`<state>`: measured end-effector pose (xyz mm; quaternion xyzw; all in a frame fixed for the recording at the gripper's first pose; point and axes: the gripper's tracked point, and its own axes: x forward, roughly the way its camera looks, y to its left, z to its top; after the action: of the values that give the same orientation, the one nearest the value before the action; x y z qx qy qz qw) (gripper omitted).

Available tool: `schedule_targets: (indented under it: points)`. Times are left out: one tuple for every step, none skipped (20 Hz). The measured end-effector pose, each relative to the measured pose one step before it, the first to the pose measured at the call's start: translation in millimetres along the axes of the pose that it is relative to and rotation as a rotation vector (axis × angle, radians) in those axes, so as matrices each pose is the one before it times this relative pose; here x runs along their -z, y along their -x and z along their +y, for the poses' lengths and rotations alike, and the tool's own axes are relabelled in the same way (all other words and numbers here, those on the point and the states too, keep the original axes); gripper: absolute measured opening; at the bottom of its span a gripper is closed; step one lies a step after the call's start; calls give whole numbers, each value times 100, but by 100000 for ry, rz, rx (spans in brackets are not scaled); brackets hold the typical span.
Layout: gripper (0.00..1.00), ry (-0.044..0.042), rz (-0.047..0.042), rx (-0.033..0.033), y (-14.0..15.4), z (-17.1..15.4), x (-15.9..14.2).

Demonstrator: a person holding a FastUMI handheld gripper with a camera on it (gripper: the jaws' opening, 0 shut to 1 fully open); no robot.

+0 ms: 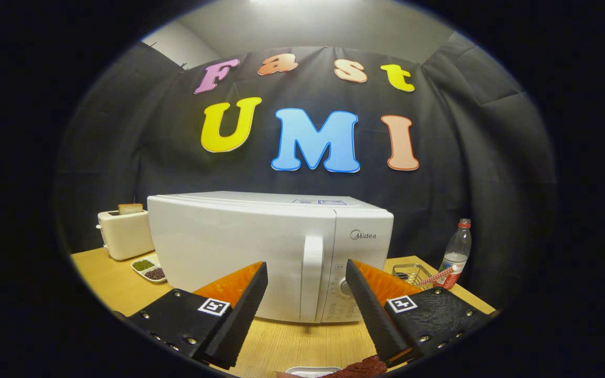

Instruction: Open the microwave, put the food inside, and close the microwave door.

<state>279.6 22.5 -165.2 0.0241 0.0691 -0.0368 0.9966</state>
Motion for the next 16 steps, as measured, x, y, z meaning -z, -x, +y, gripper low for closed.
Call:
schedule_targets:
  points:
    - [93,-1038,1260,-86,-617,99,557]
    - [93,-1526,1759,-120,-519,-5,646]
    - [93,-1276,1195,-134,-460,-17,557]
    - [93,-463,88,730,-440,-172,209]
    - [93,-423,281,1200,-644,-300,129]
    - [92,-343,290,169,-304,-99,157]
    - [92,-379,189,-377,-261,188,253]
    - [92,249,-471,-115,-281,80,77]
    - [91,932,-296,317,-189,-12,135]
    - [81,937,-408,735,-405,-188,20]
    - [80,198,-326,-166,-48,70,67]
    - [79,-50,-541,-493,-108,255,-37]
    - [79,1676,302,3583,-246,-606,311]
    - [57,181,-895,432,138,-102,-274]
    - [51,548,-323,204,235,173,-116]
    - [35,-163,855,-702,-129,247,266]
